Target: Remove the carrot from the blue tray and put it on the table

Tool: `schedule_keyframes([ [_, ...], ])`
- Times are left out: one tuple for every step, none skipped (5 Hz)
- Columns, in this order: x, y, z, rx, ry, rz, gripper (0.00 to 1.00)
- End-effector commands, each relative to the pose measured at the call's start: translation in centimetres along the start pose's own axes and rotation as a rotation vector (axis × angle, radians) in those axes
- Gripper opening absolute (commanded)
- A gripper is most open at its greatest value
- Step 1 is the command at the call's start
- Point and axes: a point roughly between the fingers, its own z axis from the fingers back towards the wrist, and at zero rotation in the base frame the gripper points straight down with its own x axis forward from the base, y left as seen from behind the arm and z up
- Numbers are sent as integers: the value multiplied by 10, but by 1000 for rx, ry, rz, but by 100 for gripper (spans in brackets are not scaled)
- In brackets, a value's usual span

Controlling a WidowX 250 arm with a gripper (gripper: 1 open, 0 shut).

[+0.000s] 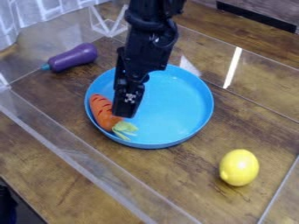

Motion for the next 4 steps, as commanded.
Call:
schedule_keyframes([
  [-4, 9, 0, 19, -18, 25, 100],
  [-5, 13, -7, 19, -14, 25, 100],
  [-5, 17, -13, 18, -13, 33, 100],
  [-5, 21, -19, 18, -13, 40, 100],
])
